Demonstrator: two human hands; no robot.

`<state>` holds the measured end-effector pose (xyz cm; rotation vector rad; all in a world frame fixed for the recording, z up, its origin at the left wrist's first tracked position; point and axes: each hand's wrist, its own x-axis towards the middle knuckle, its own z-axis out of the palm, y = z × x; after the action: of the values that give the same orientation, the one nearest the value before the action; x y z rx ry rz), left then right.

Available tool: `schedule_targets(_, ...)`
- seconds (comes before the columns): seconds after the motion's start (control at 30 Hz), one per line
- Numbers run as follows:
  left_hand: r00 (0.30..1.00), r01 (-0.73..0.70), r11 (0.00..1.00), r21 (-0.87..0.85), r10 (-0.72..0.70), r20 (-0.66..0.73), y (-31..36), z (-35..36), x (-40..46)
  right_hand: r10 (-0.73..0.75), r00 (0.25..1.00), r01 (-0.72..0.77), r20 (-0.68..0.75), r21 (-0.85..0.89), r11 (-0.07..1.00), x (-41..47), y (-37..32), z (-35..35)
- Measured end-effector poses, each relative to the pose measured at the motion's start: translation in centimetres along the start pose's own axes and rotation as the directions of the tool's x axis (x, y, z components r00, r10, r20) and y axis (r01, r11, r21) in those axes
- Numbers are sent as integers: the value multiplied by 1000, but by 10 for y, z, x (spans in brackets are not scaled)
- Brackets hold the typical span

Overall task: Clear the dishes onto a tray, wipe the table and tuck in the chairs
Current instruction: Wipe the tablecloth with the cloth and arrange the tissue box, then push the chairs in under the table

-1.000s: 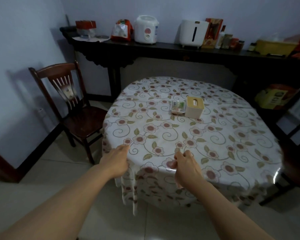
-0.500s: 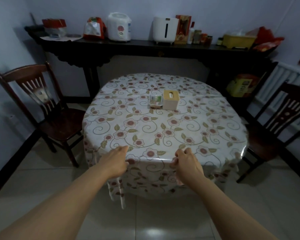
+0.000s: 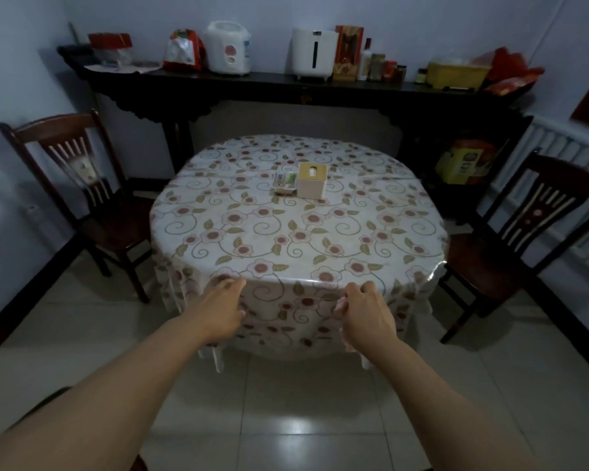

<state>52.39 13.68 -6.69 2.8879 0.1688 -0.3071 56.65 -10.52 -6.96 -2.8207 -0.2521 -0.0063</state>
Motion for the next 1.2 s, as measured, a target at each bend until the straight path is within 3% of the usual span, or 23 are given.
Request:
schedule_targets(0.27, 994, 105, 991, -82, -108, -28, -4, 10, -83, -127, 991, 128, 32, -20, 992, -43, -20, -4)
schedule_targets(0.67, 928, 342, 927, -156, -359, -96, -77, 0, -262, -373, 924, 372, 81, 32, 928, -151, -135, 3)
schedule_targets(1.0, 801, 549, 804, -228, -584, -132, -159, 21, -492, -685, 724, 671, 85, 148, 727, -336, -281, 31)
schedule_targets(1.2, 643, 690, 651, -318, -752, -144, -186, 35, -609, -873, 483, 853, 66, 189, 486, -431, -352, 48)
